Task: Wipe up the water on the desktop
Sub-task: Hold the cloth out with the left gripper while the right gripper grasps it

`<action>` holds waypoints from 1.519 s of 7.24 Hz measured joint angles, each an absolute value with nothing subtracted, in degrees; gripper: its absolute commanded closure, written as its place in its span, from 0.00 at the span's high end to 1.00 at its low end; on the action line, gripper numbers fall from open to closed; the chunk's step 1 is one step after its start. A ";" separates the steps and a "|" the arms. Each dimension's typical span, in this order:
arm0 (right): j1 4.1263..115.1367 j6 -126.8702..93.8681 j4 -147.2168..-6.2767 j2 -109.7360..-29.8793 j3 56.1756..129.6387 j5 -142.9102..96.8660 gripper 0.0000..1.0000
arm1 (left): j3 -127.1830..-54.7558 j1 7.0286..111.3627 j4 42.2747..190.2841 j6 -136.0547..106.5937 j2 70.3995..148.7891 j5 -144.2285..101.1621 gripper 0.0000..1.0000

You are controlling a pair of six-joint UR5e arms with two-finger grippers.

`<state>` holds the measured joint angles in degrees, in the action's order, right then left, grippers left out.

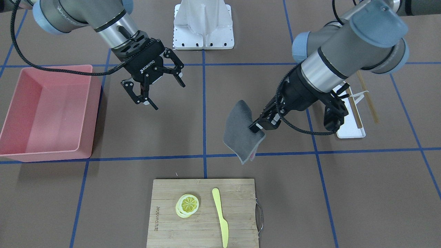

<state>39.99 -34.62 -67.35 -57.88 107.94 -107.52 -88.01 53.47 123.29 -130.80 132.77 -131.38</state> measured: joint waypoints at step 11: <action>35.95 -35.01 -67.07 -57.23 107.49 -102.12 0.55 | -86.90 46.63 119.44 -135.30 139.30 -131.22 0.00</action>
<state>35.95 -35.01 -67.07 -57.23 107.49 -102.12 -86.90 46.63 119.44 -135.30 139.30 -131.22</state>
